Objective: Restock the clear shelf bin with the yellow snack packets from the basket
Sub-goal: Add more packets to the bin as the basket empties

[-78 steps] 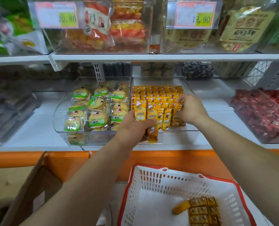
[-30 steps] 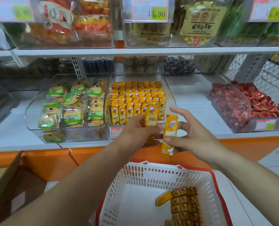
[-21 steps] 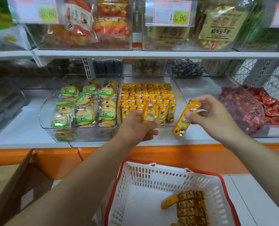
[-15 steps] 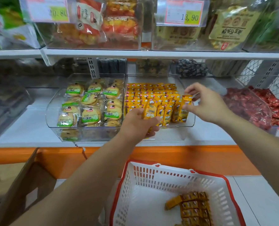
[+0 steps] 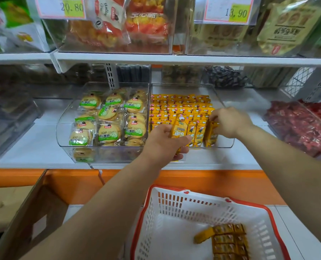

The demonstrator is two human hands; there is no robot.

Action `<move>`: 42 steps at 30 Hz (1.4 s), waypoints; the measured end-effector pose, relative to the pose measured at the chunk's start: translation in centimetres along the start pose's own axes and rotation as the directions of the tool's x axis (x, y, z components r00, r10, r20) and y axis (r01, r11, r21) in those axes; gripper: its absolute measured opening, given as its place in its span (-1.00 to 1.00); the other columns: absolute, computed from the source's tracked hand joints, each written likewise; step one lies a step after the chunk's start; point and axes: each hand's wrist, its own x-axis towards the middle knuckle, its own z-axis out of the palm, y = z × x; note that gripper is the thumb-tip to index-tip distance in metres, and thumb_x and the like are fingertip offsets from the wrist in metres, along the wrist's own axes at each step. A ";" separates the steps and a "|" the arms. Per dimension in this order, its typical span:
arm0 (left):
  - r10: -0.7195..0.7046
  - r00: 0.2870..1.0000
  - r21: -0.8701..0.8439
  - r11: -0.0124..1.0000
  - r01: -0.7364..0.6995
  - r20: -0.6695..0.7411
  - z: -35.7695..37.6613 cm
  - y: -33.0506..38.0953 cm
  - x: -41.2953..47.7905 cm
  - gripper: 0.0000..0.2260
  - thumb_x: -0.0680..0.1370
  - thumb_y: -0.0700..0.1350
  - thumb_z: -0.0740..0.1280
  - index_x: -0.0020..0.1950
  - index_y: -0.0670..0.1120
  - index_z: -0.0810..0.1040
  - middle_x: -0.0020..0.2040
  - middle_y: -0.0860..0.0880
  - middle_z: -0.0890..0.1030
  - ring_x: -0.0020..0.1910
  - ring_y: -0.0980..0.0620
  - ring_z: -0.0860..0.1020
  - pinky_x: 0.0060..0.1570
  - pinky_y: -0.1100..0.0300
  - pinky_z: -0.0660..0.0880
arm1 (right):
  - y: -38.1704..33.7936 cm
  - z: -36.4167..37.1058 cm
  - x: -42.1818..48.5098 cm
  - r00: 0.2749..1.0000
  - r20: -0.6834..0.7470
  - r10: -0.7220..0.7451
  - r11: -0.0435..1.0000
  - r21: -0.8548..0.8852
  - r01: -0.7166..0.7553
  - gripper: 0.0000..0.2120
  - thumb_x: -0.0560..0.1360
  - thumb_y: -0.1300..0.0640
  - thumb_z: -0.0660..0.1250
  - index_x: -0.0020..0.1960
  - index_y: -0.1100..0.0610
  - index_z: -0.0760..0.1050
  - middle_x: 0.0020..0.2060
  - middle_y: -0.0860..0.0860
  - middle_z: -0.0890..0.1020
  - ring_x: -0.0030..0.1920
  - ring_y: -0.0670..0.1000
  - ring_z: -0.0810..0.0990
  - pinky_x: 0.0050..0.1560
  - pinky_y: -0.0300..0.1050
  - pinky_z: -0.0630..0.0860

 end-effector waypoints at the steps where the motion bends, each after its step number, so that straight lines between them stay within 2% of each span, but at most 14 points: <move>1: 0.002 1.000 -0.006 1.000 -0.002 0.008 0.1 -0.1 0.0 -0.72 0.54 -0.13 0.49 0.21 -0.09 0.54 0.00 -0.08 0.70 -0.17 0.01 0.73 -0.20 0.12 0.67 | 0.0 0.0 -0.3 1.000 -0.017 0.000 1.000 -0.007 0.000 -0.61 0.42 0.02 0.45 0.24 -0.13 0.53 0.19 -0.04 0.62 0.19 0.12 0.57 0.04 -0.01 0.56; 6: 0.027 0.997 -0.048 0.999 -0.024 0.078 0.8 -0.8 0.1 -0.75 0.52 -0.14 0.52 -0.03 0.14 0.50 -0.27 0.11 0.70 -0.26 0.05 0.72 -0.28 0.19 0.67 | -0.1 -1.5 -5.1 0.962 -0.273 -0.017 1.000 0.010 0.021 -0.63 0.44 -0.04 0.44 0.24 -0.06 0.54 0.19 0.01 0.58 0.24 0.14 0.48 0.04 0.03 0.50; 8: 0.046 0.992 -0.029 0.999 -0.043 0.117 1.3 -1.1 0.0 -0.78 0.51 -0.16 0.53 -0.06 0.13 0.56 -0.28 0.10 0.71 -0.24 0.03 0.72 -0.25 0.18 0.66 | 0.3 -1.9 -7.9 0.935 -0.355 -0.017 0.979 0.184 0.087 -0.68 0.42 -0.04 0.46 0.16 -0.06 0.58 0.09 -0.05 0.61 0.13 0.06 0.53 -0.04 -0.03 0.50; 11: 0.057 0.980 0.023 0.998 -0.063 0.193 2.8 -1.2 -0.4 -0.81 0.50 -0.18 0.53 -0.05 0.11 0.62 -0.25 0.07 0.71 -0.21 0.02 0.71 -0.23 0.18 0.65 | 0.0 -2.5 -11.9 0.987 -0.155 0.036 0.654 0.750 0.094 -0.66 0.43 -0.03 0.49 0.18 -0.13 0.55 0.04 -0.14 0.61 -0.09 -0.09 0.62 -0.10 -0.15 0.51; 12: 0.052 0.975 0.038 0.997 -0.062 0.217 3.3 -1.2 -0.7 -0.81 0.50 -0.18 0.53 -0.02 0.09 0.63 -0.24 0.07 0.71 -0.23 0.03 0.70 -0.25 0.21 0.63 | -0.3 -2.6 -12.8 0.996 -0.083 0.009 0.518 0.853 0.067 -0.64 0.46 -0.02 0.47 0.24 -0.16 0.52 0.07 -0.13 0.59 -0.09 -0.07 0.64 -0.07 -0.14 0.55; 14: 0.035 0.967 0.068 0.996 -0.054 0.253 4.5 -1.0 -1.3 -0.78 0.49 -0.20 0.53 0.10 0.01 0.66 -0.20 0.06 0.71 -0.26 0.05 0.67 -0.31 0.27 0.60 | -0.8 -2.7 -13.8 0.999 -0.019 -0.049 0.421 0.906 0.038 -0.67 0.54 0.00 0.40 0.28 -0.20 0.50 0.12 -0.11 0.58 -0.04 -0.01 0.65 -0.03 -0.03 0.60; 19: 0.073 0.987 0.113 0.990 -0.090 0.145 5.7 -0.7 -1.7 -0.55 0.44 -0.15 0.58 0.29 -0.04 0.55 -0.05 -0.08 0.69 -0.30 0.10 0.68 -0.33 0.29 0.59 | -0.5 -3.2 -14.9 0.997 -0.075 0.011 0.403 0.913 0.064 -0.89 0.58 0.10 0.34 -0.08 -0.01 0.64 -0.08 -0.02 0.67 -0.15 0.06 0.64 -0.14 0.01 0.61; 24: 0.034 0.997 -0.004 0.999 -0.034 0.073 5.6 -0.8 -1.2 -0.66 0.46 -0.10 0.56 0.19 -0.05 0.58 -0.10 -0.03 0.75 -0.15 0.06 0.73 -0.17 0.19 0.63 | -0.4 -2.7 -16.0 0.994 0.043 -0.098 0.380 0.925 -0.003 -0.95 0.53 0.16 0.42 -0.12 0.08 0.61 -0.24 0.02 0.69 -0.17 0.04 0.68 -0.07 0.04 0.58; 27: 0.043 0.997 0.010 0.999 -0.043 0.065 6.0 -1.1 -0.9 -0.71 0.48 -0.08 0.54 0.18 -0.05 0.64 -0.05 -0.05 0.74 -0.11 -0.01 0.72 -0.16 0.16 0.63 | -0.8 -2.3 -16.0 0.997 -0.011 -0.080 0.439 0.897 0.045 -0.91 0.52 0.13 0.43 -0.16 0.08 0.62 -0.20 0.07 0.69 -0.13 0.09 0.68 -0.05 0.09 0.56; 31: 0.080 0.993 0.011 0.997 -0.082 0.088 6.2 -1.2 -0.5 -0.86 0.52 -0.10 0.51 0.05 0.04 0.65 -0.03 -0.03 0.73 -0.05 0.00 0.72 -0.13 0.13 0.66 | -0.8 -2.2 -15.4 0.986 -0.069 0.149 0.349 0.937 0.013 -0.73 0.51 0.04 0.44 0.15 0.02 0.48 0.00 -0.03 0.61 -0.11 0.13 0.67 -0.07 0.12 0.64; 33: 0.139 0.986 0.070 0.987 -0.145 0.092 6.0 -1.2 -0.4 -0.86 0.52 -0.11 0.51 0.02 0.09 0.64 -0.03 -0.01 0.72 -0.04 0.04 0.71 -0.06 0.11 0.66 | -0.9 -2.3 -15.0 0.995 -0.031 0.094 0.282 0.959 0.003 -0.64 0.54 0.07 0.41 0.31 -0.02 0.44 0.06 0.04 0.59 -0.09 0.10 0.69 -0.05 0.10 0.66; 36: 0.234 0.967 0.148 0.958 -0.247 0.102 6.1 -1.2 -0.4 -0.83 0.51 -0.12 0.52 0.02 0.10 0.64 -0.07 0.07 0.71 -0.06 0.14 0.68 -0.13 0.30 0.60 | -0.7 -2.6 -14.1 0.999 -0.037 0.007 0.272 0.962 0.034 -0.72 0.56 0.14 0.39 0.26 0.02 0.53 0.10 0.19 0.61 -0.06 0.14 0.69 -0.04 0.10 0.67; 39: 0.267 0.962 0.204 0.940 -0.273 0.055 5.9 -1.1 0.2 -0.85 0.52 -0.10 0.52 0.05 0.06 0.63 -0.10 0.12 0.67 -0.14 0.18 0.66 -0.23 0.33 0.55 | 0.1 -3.1 -13.1 0.996 -0.090 0.011 0.320 0.944 0.082 -0.72 0.50 0.22 0.46 0.16 -0.03 0.60 0.12 0.10 0.60 -0.12 0.18 0.69 -0.13 -0.07 0.67; 42: 0.325 0.945 0.394 0.875 -0.281 -0.047 5.3 -0.9 2.2 -0.90 0.56 -0.03 0.47 0.05 0.08 0.61 -0.10 0.17 0.63 -0.20 0.30 0.59 -0.34 0.44 0.45 | 1.1 -3.3 -12.1 0.979 -0.183 0.090 0.463 0.878 0.121 -0.67 0.44 0.18 0.53 0.03 -0.22 0.60 0.06 -0.12 0.62 -0.28 -0.05 0.65 -0.30 -0.31 0.49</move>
